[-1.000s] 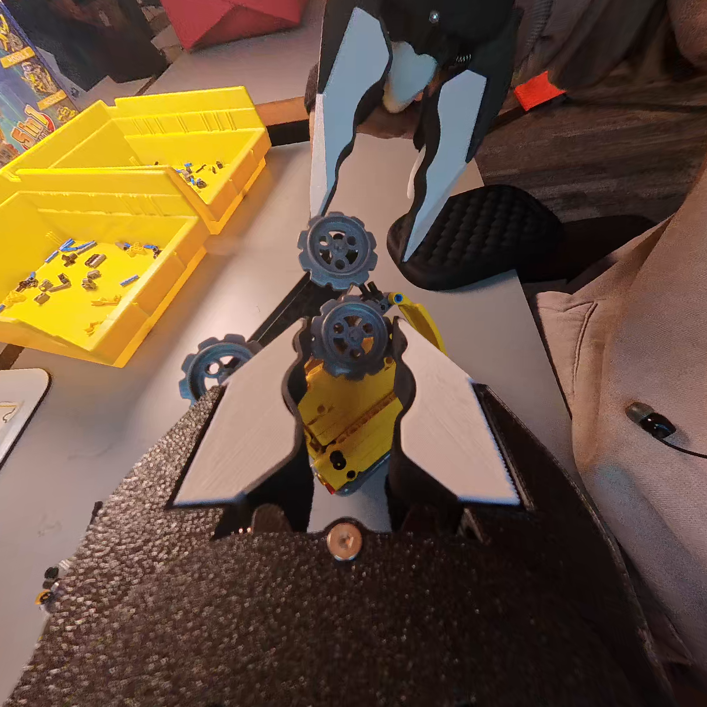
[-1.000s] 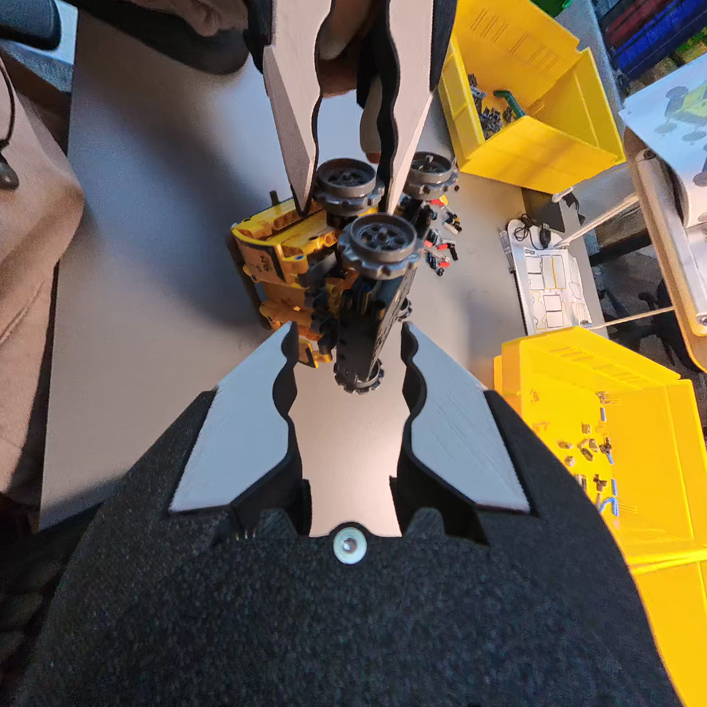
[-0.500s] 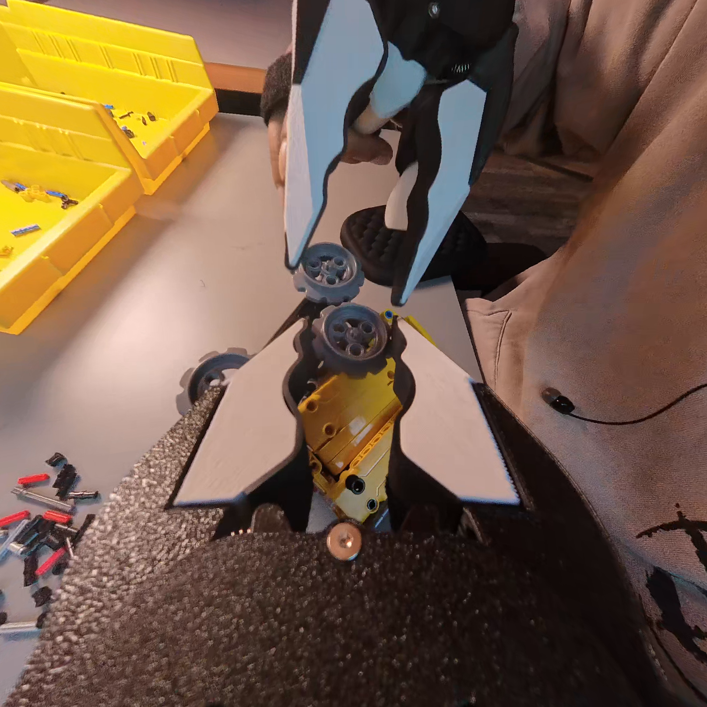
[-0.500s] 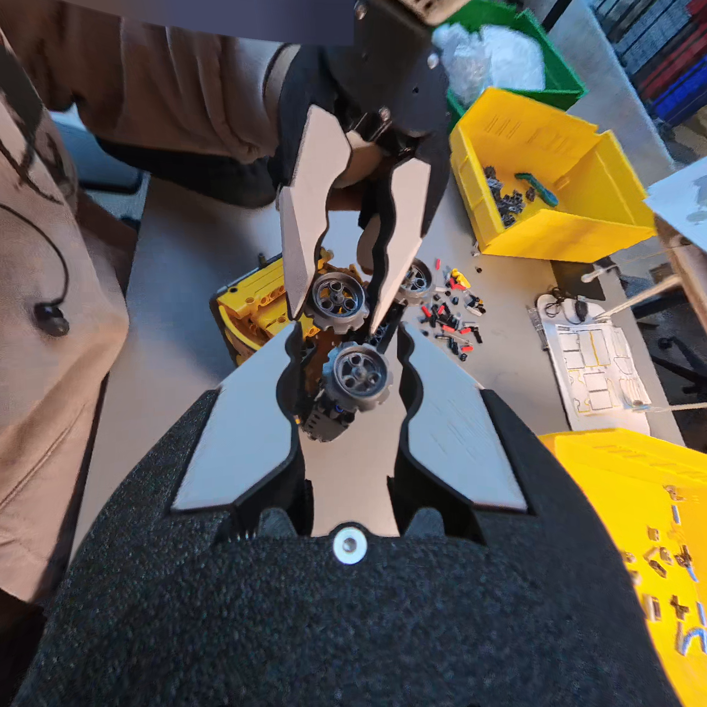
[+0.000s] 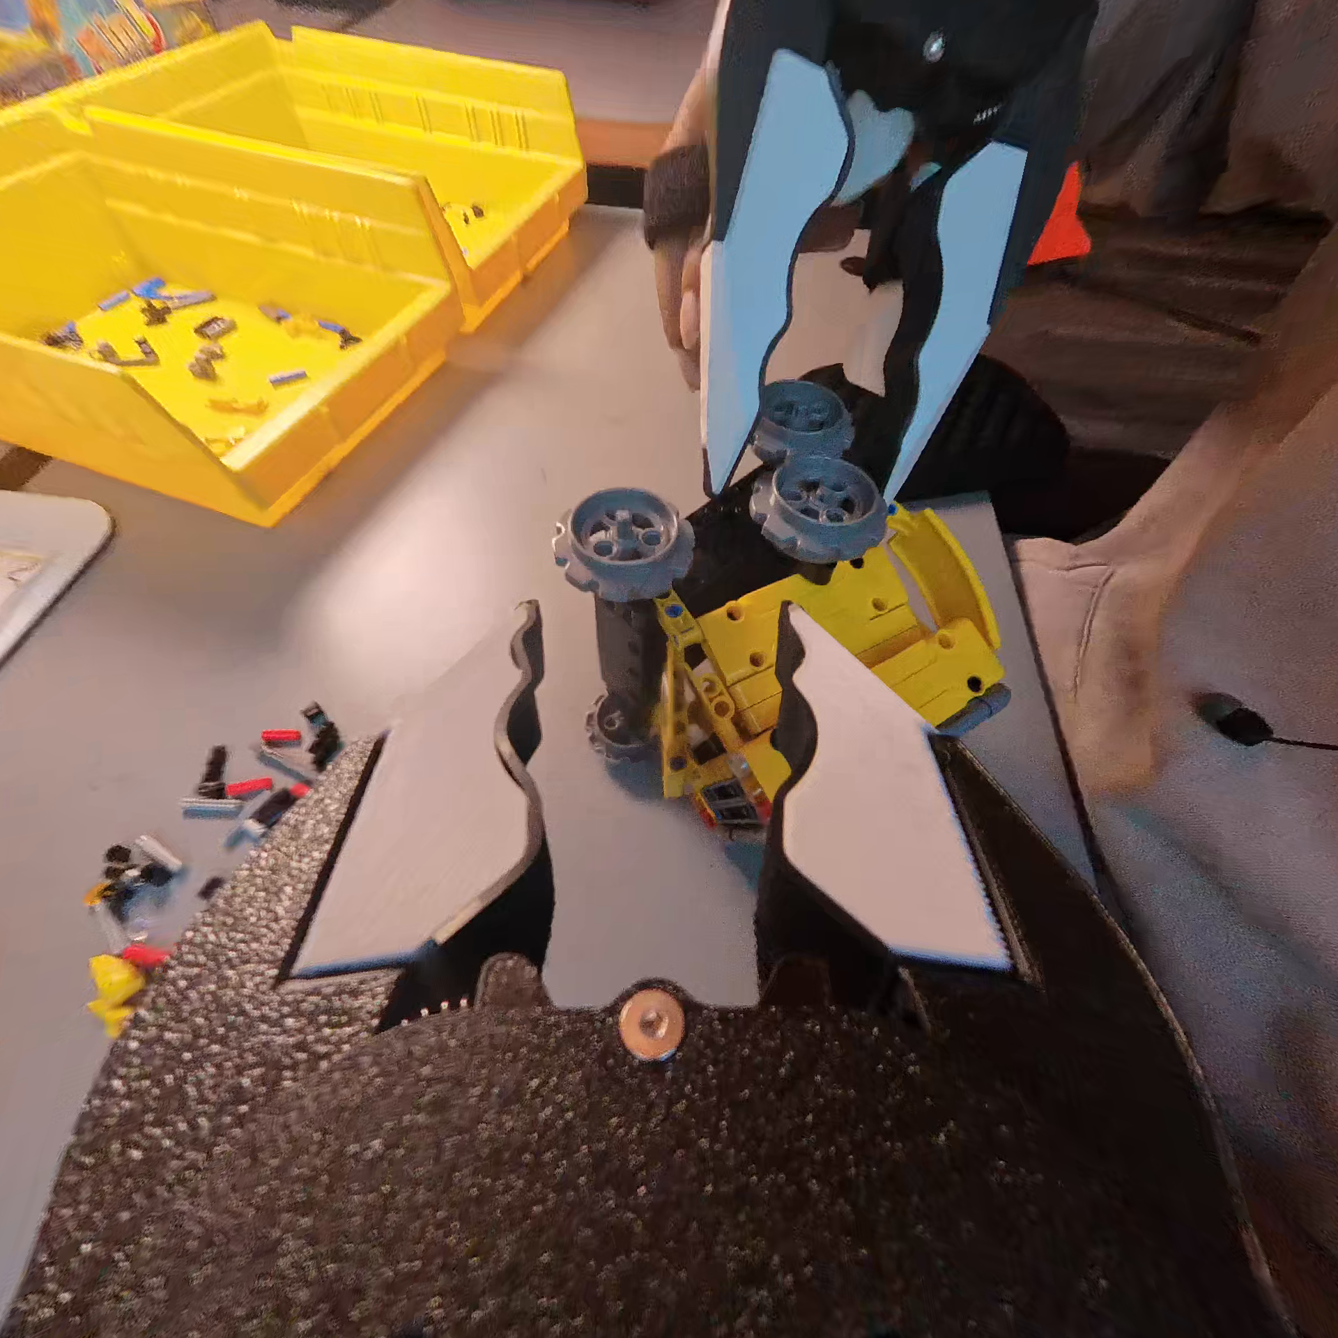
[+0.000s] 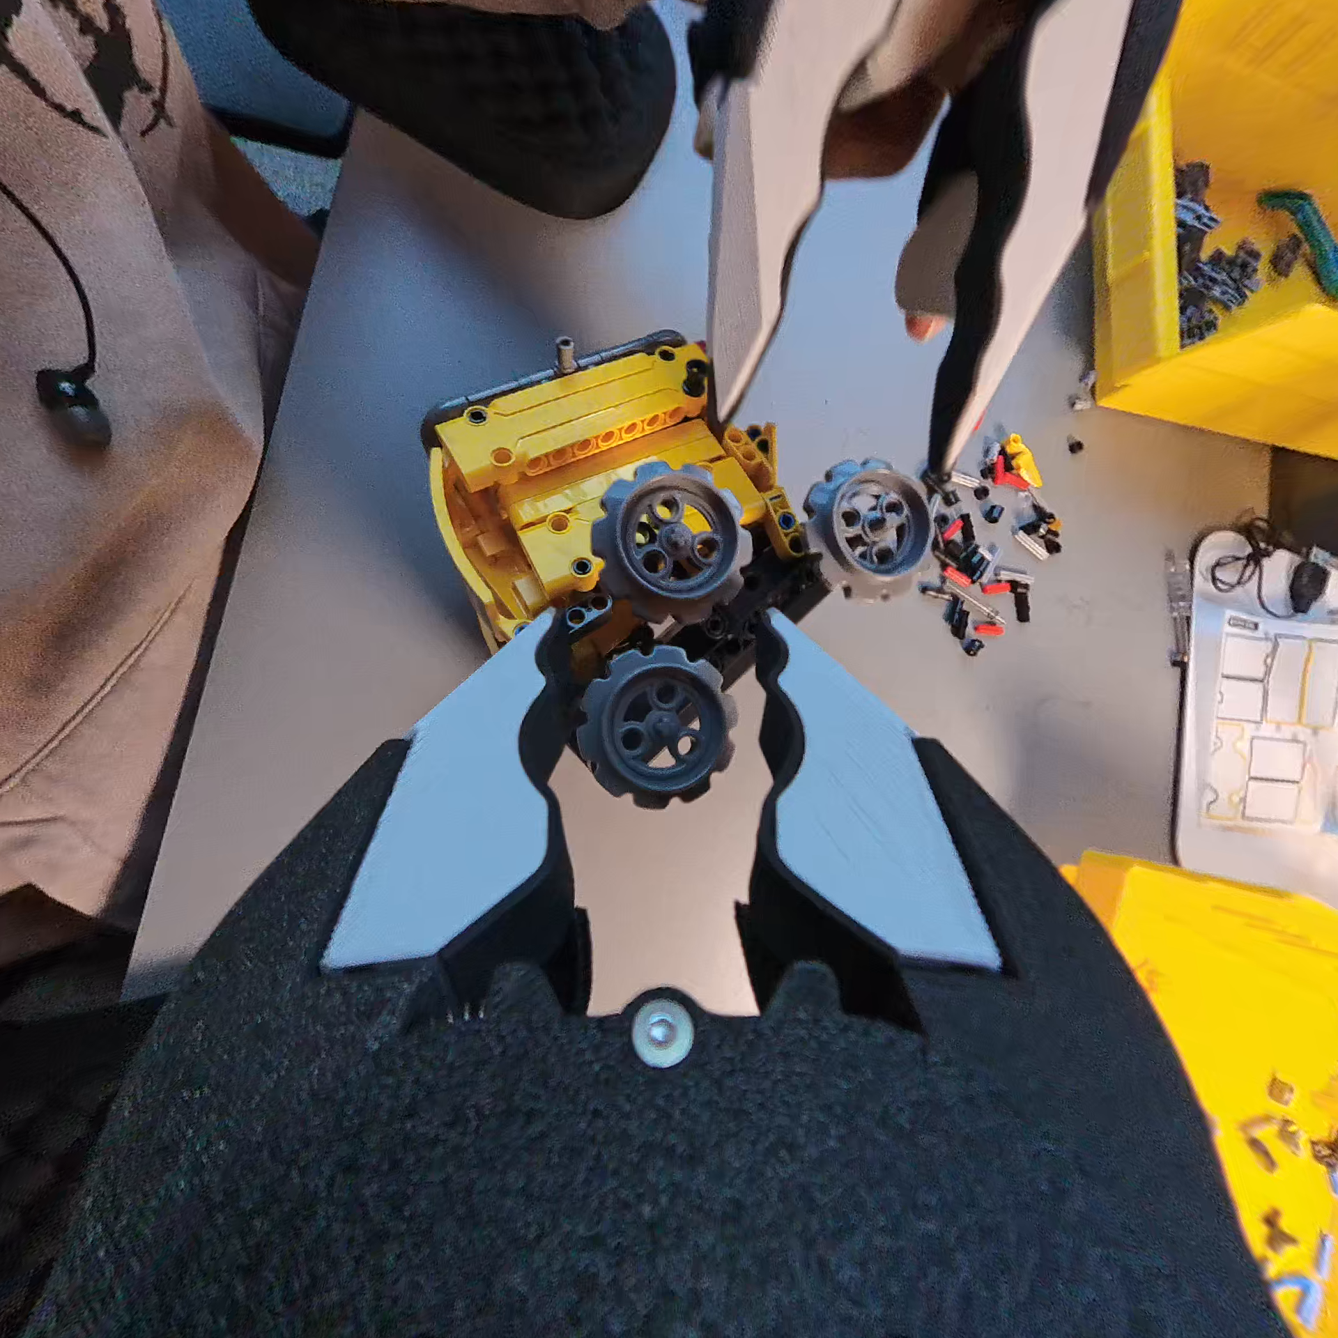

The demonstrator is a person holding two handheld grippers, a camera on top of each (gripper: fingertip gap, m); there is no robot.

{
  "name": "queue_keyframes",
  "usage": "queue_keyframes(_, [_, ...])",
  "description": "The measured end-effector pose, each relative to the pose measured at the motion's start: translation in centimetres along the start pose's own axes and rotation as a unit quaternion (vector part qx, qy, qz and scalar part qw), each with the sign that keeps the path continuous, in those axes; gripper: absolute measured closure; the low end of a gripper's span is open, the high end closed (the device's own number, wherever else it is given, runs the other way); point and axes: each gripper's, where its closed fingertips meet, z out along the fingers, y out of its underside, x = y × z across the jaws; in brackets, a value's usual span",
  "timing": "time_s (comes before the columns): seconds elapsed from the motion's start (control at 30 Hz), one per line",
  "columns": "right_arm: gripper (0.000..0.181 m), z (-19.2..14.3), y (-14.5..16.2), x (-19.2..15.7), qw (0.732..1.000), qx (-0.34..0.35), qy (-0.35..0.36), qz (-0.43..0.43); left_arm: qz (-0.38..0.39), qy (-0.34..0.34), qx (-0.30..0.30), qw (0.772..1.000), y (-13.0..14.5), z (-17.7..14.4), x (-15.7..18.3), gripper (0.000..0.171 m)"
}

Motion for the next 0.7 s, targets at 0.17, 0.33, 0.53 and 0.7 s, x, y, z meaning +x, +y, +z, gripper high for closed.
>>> queue_keyframes(0.17, [0.132,0.8,-1.6,-0.6,0.994,-0.043,-0.092,-0.035,0.047,-0.012,-0.039,0.998,-0.4,0.7,1.1,0.142])
queue_keyframes(0.33, [0.138,1.0,0.4,-0.9,0.973,-0.146,-0.156,-0.087,0.05,-0.014,-0.036,0.998,-0.5,0.9,4.0,0.145])
queue_keyframes(0.53, [0.139,1.2,-0.2,-0.8,0.972,-0.147,-0.147,-0.11,0.067,-0.06,-0.063,0.994,0.3,3.8,4.8,0.14])
queue_keyframes(0.7, [0.141,0.5,-0.6,-0.2,0.986,-0.102,-0.102,-0.084,0.031,-0.067,-0.05,0.996,-0.1,4.2,4.3,0.139])
